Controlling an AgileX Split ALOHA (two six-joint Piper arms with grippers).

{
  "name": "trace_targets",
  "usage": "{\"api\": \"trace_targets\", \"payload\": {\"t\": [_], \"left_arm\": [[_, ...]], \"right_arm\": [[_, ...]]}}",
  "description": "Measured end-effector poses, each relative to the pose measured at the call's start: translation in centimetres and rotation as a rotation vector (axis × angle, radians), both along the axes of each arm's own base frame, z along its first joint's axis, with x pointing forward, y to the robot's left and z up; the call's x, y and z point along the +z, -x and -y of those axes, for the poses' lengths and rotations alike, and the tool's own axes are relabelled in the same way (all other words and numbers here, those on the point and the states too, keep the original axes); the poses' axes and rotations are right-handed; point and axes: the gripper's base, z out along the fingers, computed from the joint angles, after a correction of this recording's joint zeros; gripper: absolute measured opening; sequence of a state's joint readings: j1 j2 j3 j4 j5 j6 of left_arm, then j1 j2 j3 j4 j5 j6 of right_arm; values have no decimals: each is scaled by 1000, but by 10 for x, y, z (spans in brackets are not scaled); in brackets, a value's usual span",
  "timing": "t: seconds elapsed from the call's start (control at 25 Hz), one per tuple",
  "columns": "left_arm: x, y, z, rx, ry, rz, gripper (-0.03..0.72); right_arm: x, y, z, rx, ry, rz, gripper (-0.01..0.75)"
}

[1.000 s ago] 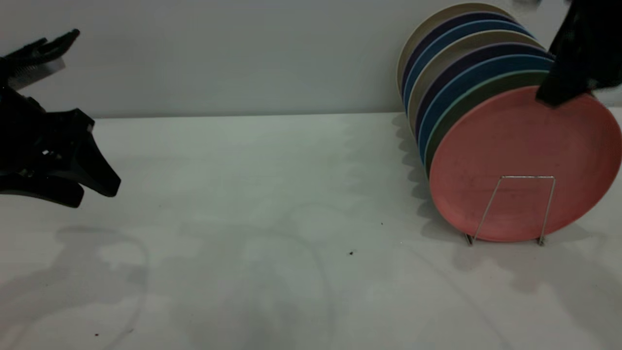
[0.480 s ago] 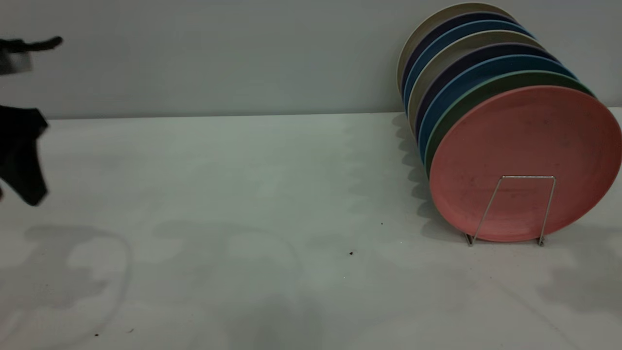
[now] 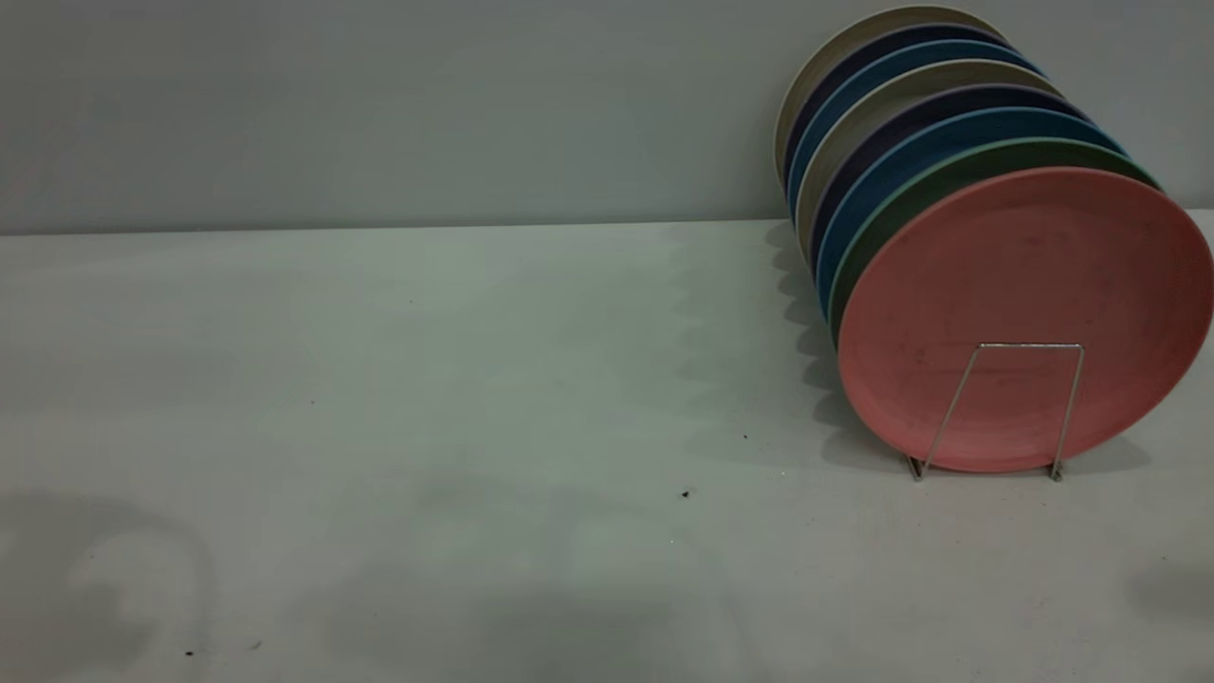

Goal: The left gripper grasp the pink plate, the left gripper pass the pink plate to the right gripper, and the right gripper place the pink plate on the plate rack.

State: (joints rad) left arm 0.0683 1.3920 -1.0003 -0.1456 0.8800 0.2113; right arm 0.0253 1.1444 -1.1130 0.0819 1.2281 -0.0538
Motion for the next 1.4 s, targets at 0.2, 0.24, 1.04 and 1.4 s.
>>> {"api": "trace_targets", "payload": {"t": [0.2,0.24,1.04,1.4], "left_arm": [[11,53,4,-5,-3,54,446],[13,65,5,-7,-3,59,446],[51,227,16,101,30,430,446],[50,256,13,110,-26,574,446]], "right_arm": [[39,59,1,19,5,220,567],[42,69,2,27,9,251,567],[-68,178,-3,178,-17,408,567],[-84,198,6,165,45,527,567]]}}
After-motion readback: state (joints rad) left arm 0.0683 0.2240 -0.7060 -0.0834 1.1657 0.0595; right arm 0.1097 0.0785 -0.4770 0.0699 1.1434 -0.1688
